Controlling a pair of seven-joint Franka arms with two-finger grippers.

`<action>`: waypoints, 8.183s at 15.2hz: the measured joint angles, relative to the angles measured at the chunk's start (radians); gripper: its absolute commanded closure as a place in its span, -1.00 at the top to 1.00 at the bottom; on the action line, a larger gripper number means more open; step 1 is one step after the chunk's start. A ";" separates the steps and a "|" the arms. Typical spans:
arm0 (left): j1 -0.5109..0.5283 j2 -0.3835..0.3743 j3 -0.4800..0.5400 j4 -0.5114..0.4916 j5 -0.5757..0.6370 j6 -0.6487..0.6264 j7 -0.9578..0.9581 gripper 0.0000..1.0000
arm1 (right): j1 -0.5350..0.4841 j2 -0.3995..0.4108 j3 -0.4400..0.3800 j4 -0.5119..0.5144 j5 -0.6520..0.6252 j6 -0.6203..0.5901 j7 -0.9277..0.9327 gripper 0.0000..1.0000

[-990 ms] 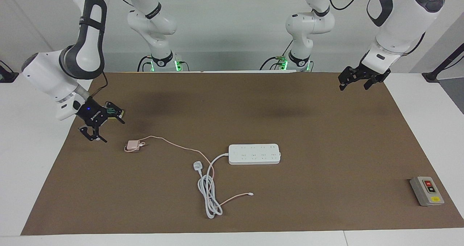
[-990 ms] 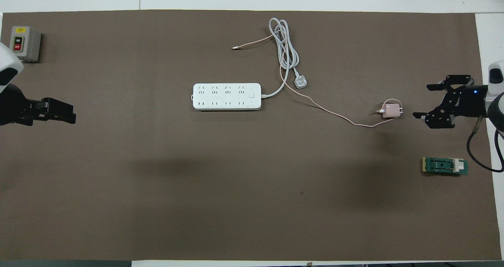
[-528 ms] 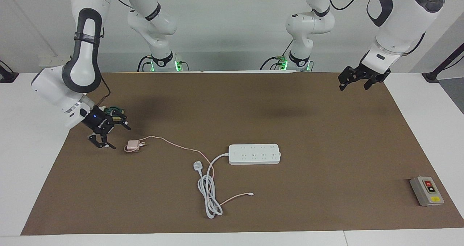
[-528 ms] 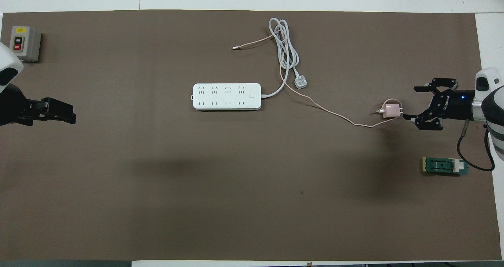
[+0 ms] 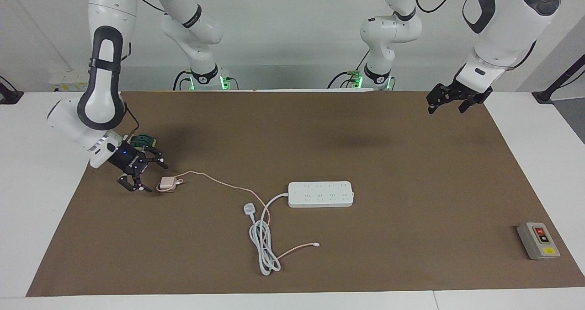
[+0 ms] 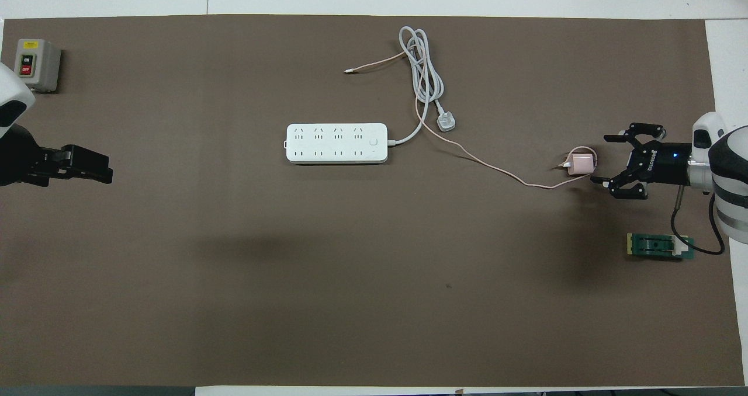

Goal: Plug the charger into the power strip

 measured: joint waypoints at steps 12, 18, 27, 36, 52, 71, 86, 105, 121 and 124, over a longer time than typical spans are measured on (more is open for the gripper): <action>0.000 0.000 0.000 0.000 0.000 0.000 0.000 1.00 | -0.013 0.042 0.000 -0.001 0.049 -0.088 -0.233 1.00; 0.000 0.000 0.000 0.000 0.000 0.000 0.000 1.00 | -0.021 0.056 0.000 0.001 0.063 -0.087 -0.294 1.00; 0.000 0.000 0.000 0.000 0.000 0.000 0.000 1.00 | -0.024 0.074 -0.001 0.003 0.089 -0.078 -0.348 0.84; 0.000 0.000 0.000 0.000 0.000 0.000 0.000 1.00 | -0.024 0.078 -0.001 0.003 0.132 -0.076 -0.381 0.51; 0.000 0.000 0.000 0.000 0.000 0.000 0.000 1.00 | -0.019 0.081 0.005 0.029 0.130 -0.055 -0.411 -1.00; 0.000 0.000 0.000 0.000 0.000 0.000 0.000 1.00 | 0.173 -0.094 0.035 0.110 0.051 -0.203 -0.052 -1.00; -0.003 0.000 -0.012 0.000 -0.001 0.005 0.000 1.00 | 0.484 -0.290 0.038 0.111 0.018 -0.122 0.468 -1.00; 0.120 0.026 -0.005 -0.337 -1.182 0.133 0.371 1.00 | 0.717 -0.268 0.088 0.115 -0.106 0.252 0.637 -1.00; -0.047 0.260 -0.017 -0.245 -1.490 0.136 0.515 1.00 | 0.809 -0.117 0.120 0.214 -0.104 0.442 0.716 -1.00; -0.056 0.260 -0.017 -0.245 -1.491 0.143 0.515 1.00 | 0.809 -0.110 0.127 0.214 -0.104 0.441 0.713 -1.00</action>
